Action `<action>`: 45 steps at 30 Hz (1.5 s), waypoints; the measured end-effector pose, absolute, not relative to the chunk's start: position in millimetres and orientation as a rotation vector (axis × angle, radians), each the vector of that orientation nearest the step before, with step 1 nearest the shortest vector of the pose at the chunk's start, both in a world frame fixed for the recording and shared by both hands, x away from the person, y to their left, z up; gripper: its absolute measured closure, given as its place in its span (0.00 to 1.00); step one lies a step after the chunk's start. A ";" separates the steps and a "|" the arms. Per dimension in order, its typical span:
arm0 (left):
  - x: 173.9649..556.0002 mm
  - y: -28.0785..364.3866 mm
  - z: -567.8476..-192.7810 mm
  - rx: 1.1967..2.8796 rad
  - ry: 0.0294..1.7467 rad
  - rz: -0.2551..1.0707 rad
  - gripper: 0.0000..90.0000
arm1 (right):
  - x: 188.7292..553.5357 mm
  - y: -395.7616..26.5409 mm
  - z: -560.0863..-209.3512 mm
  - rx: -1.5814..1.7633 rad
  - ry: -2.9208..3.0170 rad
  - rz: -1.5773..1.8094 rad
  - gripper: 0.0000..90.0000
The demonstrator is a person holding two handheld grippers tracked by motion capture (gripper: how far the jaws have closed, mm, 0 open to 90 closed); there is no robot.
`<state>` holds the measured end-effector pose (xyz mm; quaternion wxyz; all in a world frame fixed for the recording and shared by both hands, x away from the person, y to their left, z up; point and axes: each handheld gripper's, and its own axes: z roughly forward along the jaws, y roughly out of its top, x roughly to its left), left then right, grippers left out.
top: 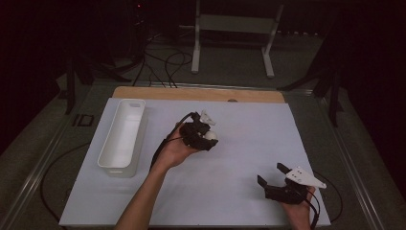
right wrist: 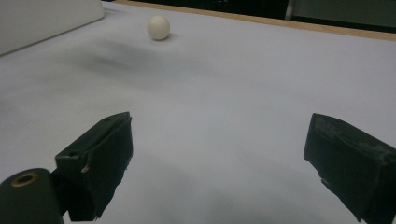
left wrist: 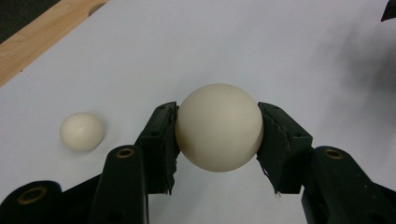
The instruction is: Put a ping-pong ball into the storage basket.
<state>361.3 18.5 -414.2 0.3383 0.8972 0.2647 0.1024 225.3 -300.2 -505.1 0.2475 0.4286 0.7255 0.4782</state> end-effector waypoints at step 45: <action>364.8 42.2 -400.4 2.293 0.758 0.311 0.57 | 225.5 -299.7 -505.6 1.173 1.982 1.298 0.08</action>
